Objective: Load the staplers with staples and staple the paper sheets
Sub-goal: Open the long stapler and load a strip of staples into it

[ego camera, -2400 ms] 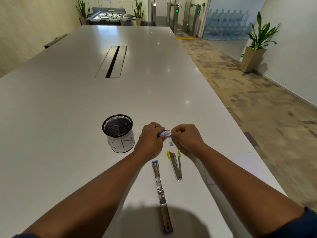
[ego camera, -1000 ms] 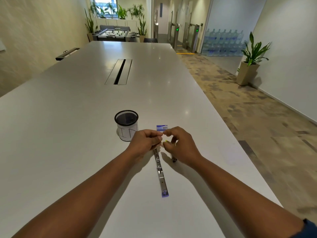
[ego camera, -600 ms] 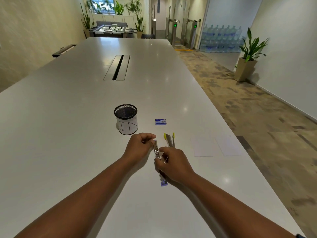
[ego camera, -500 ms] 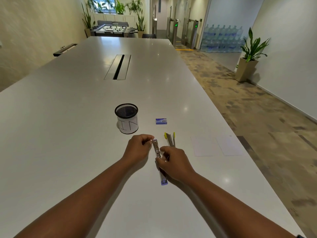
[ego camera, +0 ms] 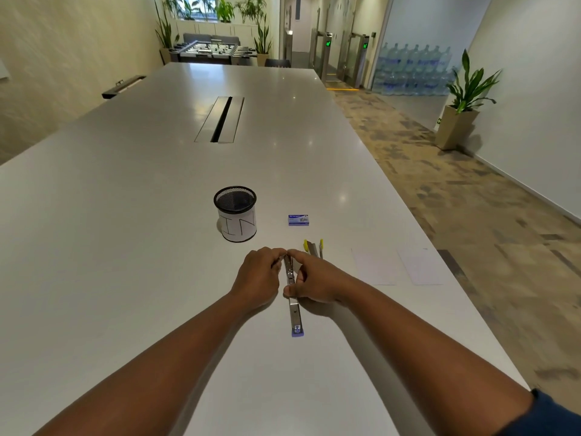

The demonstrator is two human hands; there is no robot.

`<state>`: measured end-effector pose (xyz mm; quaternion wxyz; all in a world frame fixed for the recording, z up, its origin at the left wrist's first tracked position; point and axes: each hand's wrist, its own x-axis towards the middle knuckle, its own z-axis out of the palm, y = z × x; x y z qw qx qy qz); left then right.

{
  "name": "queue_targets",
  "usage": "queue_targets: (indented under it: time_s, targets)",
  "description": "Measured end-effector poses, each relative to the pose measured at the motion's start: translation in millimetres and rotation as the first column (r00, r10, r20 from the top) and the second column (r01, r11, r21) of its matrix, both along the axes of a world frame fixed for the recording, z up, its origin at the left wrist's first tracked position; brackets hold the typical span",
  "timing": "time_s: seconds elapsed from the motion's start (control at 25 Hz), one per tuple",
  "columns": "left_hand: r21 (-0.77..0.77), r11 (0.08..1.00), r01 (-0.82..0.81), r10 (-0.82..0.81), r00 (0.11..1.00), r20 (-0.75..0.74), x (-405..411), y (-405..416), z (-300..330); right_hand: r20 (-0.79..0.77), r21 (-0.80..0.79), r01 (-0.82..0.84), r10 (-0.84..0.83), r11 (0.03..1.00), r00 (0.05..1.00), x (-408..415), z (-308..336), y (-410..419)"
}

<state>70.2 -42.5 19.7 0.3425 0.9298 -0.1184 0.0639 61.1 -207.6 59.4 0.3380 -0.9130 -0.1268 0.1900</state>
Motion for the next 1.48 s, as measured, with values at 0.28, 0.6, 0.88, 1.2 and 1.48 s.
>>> queue_targets:
  time_s: [0.28,0.6,0.88,1.2,1.48]
  targets:
    - [0.033,0.999,-0.027,0.024,0.997,0.073,-4,0,-4,0.061,-0.063,-0.034,0.038,0.997,0.997,0,0,2]
    - [0.02,1.0,-0.022,0.02,0.995,0.098,-2,0,-7,0.027,-0.002,0.003,-0.003,1.0,1.0,-1,-6,0]
    - [0.001,1.0,-0.011,0.011,0.992,0.13,-4,-2,-6,0.138,0.081,0.003,-0.014,0.997,0.99,-9,-20,-4]
    - [-0.15,0.989,0.014,-0.007,0.999,0.041,-6,2,-6,0.186,0.091,0.008,-0.025,0.996,0.982,-14,-24,-5]
    - [-0.057,0.998,0.014,-0.011,0.998,0.062,-7,1,-7,0.163,0.102,0.053,-0.069,0.993,0.984,-17,-23,-4]
